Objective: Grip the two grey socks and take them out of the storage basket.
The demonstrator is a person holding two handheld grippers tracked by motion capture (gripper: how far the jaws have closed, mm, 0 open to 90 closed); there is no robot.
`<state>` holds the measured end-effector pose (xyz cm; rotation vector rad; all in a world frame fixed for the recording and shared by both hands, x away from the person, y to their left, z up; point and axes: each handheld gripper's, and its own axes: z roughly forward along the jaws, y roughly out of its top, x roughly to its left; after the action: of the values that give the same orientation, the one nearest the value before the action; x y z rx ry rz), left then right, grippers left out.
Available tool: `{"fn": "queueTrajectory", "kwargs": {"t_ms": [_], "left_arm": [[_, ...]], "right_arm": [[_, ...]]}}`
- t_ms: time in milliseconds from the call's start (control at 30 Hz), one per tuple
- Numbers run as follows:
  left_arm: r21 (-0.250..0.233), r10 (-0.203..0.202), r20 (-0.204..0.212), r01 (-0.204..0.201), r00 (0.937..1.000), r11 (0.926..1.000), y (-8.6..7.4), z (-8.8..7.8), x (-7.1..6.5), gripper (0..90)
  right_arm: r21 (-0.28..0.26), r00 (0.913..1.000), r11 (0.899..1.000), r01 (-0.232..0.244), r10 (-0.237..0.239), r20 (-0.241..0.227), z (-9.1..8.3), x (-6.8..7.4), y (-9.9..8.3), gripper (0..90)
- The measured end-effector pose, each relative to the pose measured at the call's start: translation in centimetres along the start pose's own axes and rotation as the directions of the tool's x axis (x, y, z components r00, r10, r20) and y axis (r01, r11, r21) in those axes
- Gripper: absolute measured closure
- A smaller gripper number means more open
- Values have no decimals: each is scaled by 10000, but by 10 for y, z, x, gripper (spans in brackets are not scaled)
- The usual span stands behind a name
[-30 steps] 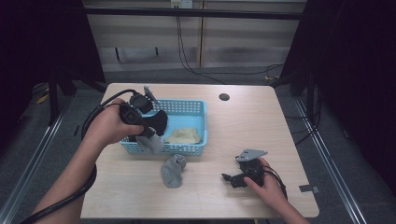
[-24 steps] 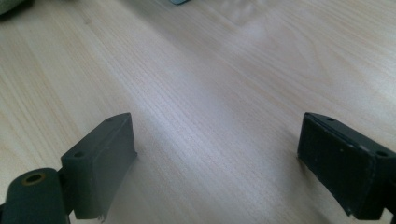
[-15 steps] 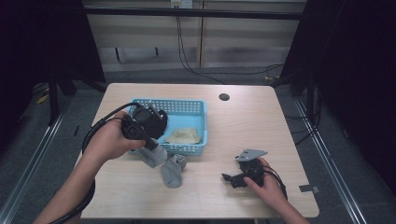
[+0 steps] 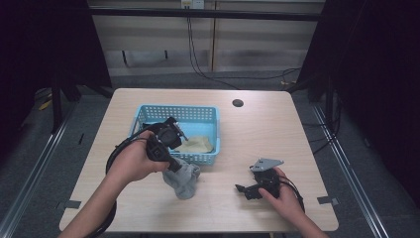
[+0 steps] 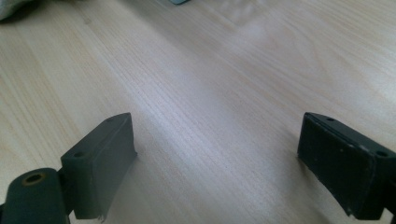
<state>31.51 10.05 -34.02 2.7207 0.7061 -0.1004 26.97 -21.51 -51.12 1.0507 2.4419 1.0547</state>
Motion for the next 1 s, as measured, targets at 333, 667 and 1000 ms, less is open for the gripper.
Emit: {"fn": "queueTrajectory", "kwargs": {"t_ms": [333,667,1000], "left_arm": [[359,-336,124,331,9994,9988,-8,26,9,840],[275,-549,111,546,9984,9981,-20,30,15,738],[-117,-825,-269,822,9962,9965,-24,30,18,477]], "right_arm": [[2,10000,10000,-2,2,0,0,0,0,107],[-3,10000,10000,-2,2,1,0,0,0,107],[19,10000,10000,-25,25,-8,0,0,0,107]]}}
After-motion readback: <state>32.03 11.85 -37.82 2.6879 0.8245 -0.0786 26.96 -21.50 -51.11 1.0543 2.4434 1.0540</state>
